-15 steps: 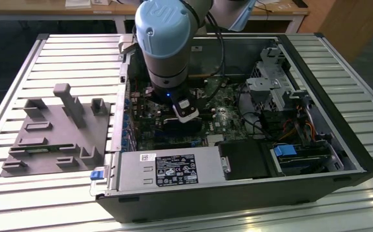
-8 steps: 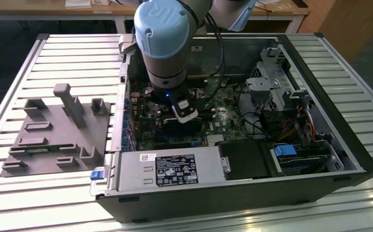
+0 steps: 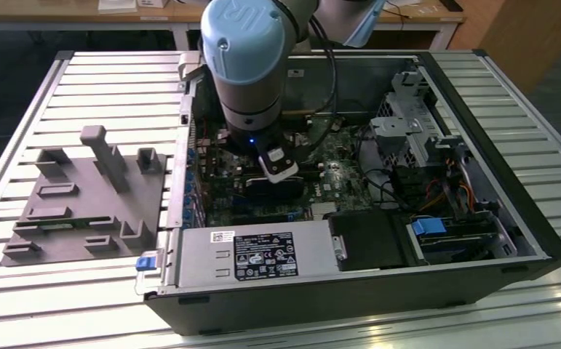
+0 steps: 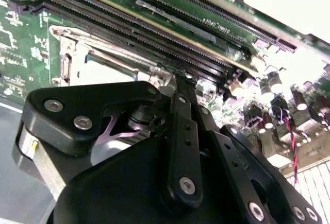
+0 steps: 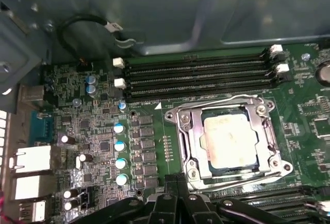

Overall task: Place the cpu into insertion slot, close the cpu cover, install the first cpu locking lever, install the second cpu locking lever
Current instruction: 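Install the second cpu locking lever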

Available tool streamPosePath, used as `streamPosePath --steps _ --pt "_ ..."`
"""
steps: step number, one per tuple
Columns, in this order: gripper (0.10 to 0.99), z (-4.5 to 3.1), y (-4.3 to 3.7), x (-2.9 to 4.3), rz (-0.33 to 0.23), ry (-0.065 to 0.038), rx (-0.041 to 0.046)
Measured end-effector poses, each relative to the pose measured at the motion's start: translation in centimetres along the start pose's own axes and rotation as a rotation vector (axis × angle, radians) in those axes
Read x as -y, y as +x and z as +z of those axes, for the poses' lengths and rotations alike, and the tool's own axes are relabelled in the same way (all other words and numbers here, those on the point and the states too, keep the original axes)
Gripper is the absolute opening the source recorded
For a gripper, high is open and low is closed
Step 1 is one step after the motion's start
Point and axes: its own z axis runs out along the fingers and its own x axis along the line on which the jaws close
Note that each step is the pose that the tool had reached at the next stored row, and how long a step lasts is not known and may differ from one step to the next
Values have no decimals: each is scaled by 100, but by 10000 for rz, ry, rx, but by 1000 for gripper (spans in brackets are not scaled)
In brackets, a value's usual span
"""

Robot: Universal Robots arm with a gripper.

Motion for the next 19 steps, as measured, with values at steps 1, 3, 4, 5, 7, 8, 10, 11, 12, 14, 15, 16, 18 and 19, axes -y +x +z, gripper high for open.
streamPosePath --steps 1,3,4,5,7,8,10,11,12,14,15,16,18,19 --pt "106 -24 -1 -8 0 0 0" --pt "106 -76 -3 -25 0 -1 1" --pt "106 -106 -4 -35 0 0 1" --pt "106 -132 -5 -44 0 0 0" --pt "106 -171 -7 -58 0 0 0" --pt "106 -185 -7 -64 0 1 -1" --pt "106 -190 -25 -72 7 -3 3" --pt "106 -190 -46 -76 12 0 3" --pt "106 -188 -70 -80 18 2 4" --pt "106 -183 -117 -92 31 4 9" --pt "106 -180 -142 -97 37 5 11" --pt "106 -177 -166 -103 43 5 13" --pt "106 -171 -217 -115 49 6 14" --pt "106 -168 -243 -121 52 6 15"
